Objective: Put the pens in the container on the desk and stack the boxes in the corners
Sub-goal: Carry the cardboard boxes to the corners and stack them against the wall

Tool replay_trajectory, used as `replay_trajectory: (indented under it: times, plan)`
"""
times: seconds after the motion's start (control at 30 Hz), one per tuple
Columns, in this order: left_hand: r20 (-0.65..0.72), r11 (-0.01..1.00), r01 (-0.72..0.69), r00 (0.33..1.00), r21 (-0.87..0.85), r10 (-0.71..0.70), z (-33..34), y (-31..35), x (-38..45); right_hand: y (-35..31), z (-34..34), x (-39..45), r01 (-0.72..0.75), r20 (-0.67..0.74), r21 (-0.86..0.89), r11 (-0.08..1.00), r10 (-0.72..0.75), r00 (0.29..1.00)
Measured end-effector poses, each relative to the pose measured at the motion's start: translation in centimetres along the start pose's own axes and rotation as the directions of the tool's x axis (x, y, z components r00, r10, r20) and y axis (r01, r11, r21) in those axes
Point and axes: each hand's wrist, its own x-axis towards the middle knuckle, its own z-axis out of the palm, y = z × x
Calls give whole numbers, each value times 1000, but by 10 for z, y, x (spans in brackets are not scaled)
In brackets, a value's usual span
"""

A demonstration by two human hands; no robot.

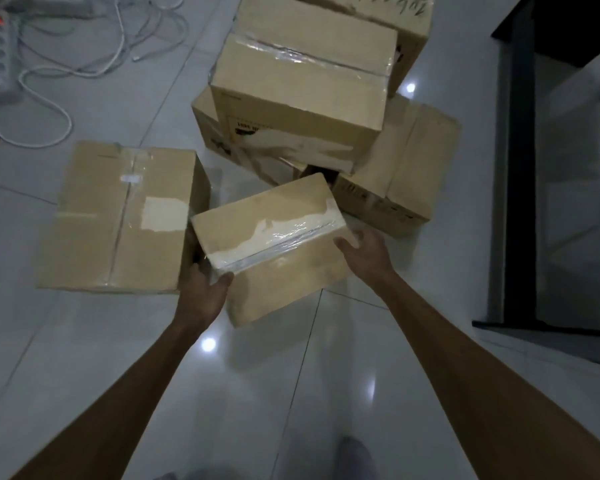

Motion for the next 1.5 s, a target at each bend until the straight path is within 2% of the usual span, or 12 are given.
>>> replay_trajectory:
  times: [0.1, 0.2, 0.3, 0.43, 0.67, 0.77, 1.0, 1.23, 1.5]
  plan:
    - [-66, 990, 137, 988, -26, -139, 18, -25, 16, 12, 9, 29, 6, 26, -42, 999, -5, 1000]
    - [-49, 961, 270, 961, -61, -273, 28, -41, 27, 11, 17, 46, 29, 67, -8, 1000, -28, 997]
    - [-97, 957, 280, 953, -73, -286, 38, -53, 34, 17, 28, 64, 20, 121, 59, 998, -27, 992]
    - [-173, 930, 346, 916, -121, -363, 51, -60, 41, 24, 33, 87, -9, 133, 60, 998, 1, 991]
    - [-249, 899, 381, 869, -216, -429, 73, -64, 30, 30, 37, 89, 1, 180, 44, 999, -9, 984]
    - [-252, 897, 369, 869, -241, -425, 71, -68, 27, 29, 33, 88, 2, 191, 44, 999, -11, 982]
    - [-286, 894, 391, 850, -220, -443, 63, -69, -13, 50, 31, 54, -34, 243, 50, 998, 21, 970]
    - [-260, 910, 395, 872, -125, -414, 39, -44, -79, 67, 17, -15, -92, 277, 37, 995, 78, 958]
    - [-287, 880, 444, 831, -171, -475, -1, -15, -175, 51, -12, -110, -100, 287, 52, 994, 81, 955]
